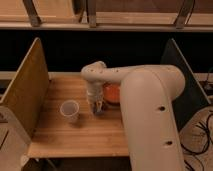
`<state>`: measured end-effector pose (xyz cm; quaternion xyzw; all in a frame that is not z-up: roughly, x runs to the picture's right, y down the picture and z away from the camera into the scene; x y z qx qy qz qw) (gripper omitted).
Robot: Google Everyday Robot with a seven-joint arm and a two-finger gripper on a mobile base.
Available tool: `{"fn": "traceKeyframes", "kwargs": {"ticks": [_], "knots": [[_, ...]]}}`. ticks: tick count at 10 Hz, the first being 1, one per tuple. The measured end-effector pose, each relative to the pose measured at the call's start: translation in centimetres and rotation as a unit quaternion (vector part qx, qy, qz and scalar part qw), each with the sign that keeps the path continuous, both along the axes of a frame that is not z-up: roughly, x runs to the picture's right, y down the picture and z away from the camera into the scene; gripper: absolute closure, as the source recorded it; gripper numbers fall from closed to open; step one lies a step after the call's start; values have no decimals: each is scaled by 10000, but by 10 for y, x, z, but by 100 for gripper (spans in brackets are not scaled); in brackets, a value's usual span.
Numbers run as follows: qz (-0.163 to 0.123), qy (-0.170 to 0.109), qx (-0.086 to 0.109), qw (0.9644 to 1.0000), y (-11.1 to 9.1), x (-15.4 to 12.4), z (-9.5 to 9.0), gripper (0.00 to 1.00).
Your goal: Place the white sponge in the ceramic cup
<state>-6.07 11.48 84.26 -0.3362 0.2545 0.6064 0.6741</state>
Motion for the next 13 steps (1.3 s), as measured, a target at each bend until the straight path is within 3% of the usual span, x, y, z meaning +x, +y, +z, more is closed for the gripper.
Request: {"fn": "traceKeyframes", "kwargs": {"ticks": [3,4,5,6,8,9,10,11,12,13], "knots": [[281,-256,327,9987,-21,-7,-9,100],[547,-576,519,9955,-33,-20,-15,100],[861,-973,679,9892,-44,-33,-22,100],[1183,-1411,836,9793,-55,-45,-31,100],[1512,-1997,1057,9623,-69,-56,-46,100],[1559,-2161,1110,9574,-71,-54,-50,100],[1487,-2217,1112,9573,-68,-48,-51,100],[1291,-2165,1084,9616,-63,-41,-50,100],[936,-2034,1066,9688,-60,-33,-48,100],[710,-1941,1067,9726,-61,-30,-48,100]]}}
